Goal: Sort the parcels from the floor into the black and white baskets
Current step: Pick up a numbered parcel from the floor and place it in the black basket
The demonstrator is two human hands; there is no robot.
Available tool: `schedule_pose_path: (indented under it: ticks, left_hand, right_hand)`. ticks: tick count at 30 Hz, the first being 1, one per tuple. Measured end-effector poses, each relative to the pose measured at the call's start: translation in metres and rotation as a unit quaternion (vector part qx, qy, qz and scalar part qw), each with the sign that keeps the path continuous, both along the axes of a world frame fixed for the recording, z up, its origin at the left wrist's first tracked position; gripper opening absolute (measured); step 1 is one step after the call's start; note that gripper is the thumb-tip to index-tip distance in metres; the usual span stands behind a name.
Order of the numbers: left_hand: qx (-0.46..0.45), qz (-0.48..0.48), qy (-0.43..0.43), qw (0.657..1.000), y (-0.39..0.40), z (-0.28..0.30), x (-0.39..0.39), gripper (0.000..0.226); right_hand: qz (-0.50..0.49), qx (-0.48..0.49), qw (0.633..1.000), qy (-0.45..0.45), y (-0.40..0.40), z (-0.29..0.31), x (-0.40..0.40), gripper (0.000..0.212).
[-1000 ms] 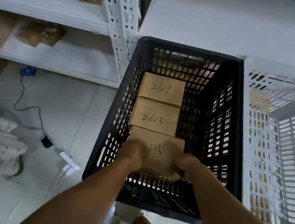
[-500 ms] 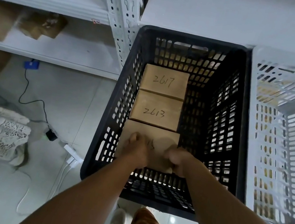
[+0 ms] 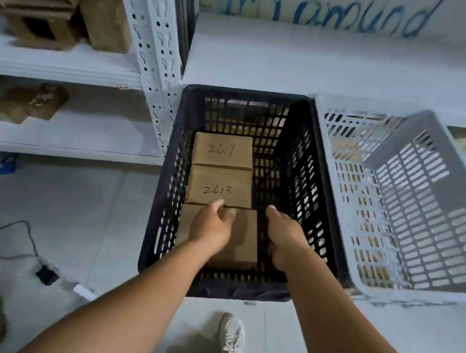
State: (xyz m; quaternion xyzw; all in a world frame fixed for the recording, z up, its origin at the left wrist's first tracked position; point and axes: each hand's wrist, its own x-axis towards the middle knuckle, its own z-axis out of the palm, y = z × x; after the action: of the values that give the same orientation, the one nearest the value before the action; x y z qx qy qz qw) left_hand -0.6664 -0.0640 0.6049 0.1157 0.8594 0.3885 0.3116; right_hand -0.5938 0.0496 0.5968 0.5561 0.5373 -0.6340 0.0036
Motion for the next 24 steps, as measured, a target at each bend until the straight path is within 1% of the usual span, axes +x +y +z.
schedule_pose_path:
  ticks: [1,3,6,10,13,16,18,22,24]
  left_hand:
    - [0.017,0.001,0.0,1.0,0.0,0.007,0.007,0.047]
    - [0.054,-0.001,0.001,0.999,-0.001,0.02,0.023,0.044]
    - [0.097,-0.023,0.001,0.995,0.001,0.038,0.05,0.04]
    - [0.135,-0.063,-0.013,0.989,0.011,0.05,0.087,0.038]
    - [0.147,-0.112,-0.023,0.982,0.02,0.054,0.116,0.04]
    - [0.151,-0.163,-0.039,0.974,0.032,0.053,0.148,0.042]
    - [0.151,-0.192,-0.043,0.969,0.041,0.05,0.171,0.042]
    - [0.139,-0.25,-0.048,0.957,0.062,0.04,0.221,0.042]
    - [0.128,-0.274,-0.059,0.951,0.072,0.03,0.248,0.041]
  right_hand:
    - [-0.017,0.009,1.0,0.01,-0.003,0.008,0.008,0.04]
    - [-0.05,0.032,0.998,0.034,-0.012,0.025,0.027,0.044]
    - [-0.099,0.04,0.992,0.064,-0.024,0.046,0.057,0.046]
    - [-0.156,0.067,0.984,0.056,-0.031,0.066,0.1,0.038]
    - [-0.215,0.074,0.973,0.047,-0.031,0.072,0.137,0.041]
    - [-0.278,0.068,0.956,0.064,-0.028,0.07,0.174,0.044]
    - [-0.32,0.059,0.943,0.07,-0.026,0.069,0.199,0.042]
    - [-0.39,0.051,0.915,0.091,-0.019,0.058,0.255,0.048]
    - [-0.419,0.049,0.902,0.091,-0.016,0.052,0.284,0.045]
